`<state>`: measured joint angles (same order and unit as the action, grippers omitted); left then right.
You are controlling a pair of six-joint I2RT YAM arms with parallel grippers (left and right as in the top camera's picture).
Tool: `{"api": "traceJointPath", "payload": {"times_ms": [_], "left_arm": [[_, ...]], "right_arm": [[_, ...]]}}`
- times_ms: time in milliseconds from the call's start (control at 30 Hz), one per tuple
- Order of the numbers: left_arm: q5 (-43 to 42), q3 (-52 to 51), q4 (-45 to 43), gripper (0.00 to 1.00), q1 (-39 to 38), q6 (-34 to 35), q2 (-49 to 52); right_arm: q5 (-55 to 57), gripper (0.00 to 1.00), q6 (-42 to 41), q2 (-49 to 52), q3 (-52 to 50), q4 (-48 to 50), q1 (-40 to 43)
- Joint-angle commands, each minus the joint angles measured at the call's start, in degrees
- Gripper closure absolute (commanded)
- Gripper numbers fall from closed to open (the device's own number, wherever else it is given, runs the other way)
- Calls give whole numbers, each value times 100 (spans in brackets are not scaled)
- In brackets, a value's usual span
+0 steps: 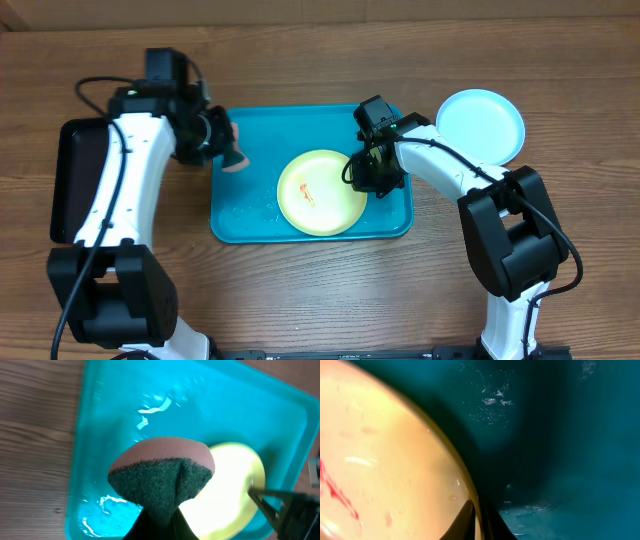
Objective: Clean dirty plates on tray and stack at the side
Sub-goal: 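Bring the sponge with the left gripper onto the yellow plate, then scrub the yellow plate with the sponge in the left gripper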
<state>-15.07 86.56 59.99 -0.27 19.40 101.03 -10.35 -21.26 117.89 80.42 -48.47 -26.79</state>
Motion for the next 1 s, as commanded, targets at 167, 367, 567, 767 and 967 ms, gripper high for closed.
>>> {"api": "traceJointPath", "payload": {"times_ms": [167, 367, 567, 767, 967], "left_arm": [[-87, -699, -590, 96, -1209, 424, 162], [-107, -1067, -1480, 96, -1777, 708, 645], [-70, -1067, -1832, 96, -2044, 997, 1309], [855, -1067, -1526, 96, -1884, 1088, 1550], [1845, -1067, -1176, 96, -1694, 1086, 1545]], "right_arm": [[-221, 96, -1054, 313, -98, 570, -387], [-216, 96, -1051, 313, -98, 935, -719], [-208, 96, -1056, 313, -98, 938, -787], [315, 96, -1329, 313, -98, 785, -743], [348, 96, -1331, 313, -98, 813, -743]]}}
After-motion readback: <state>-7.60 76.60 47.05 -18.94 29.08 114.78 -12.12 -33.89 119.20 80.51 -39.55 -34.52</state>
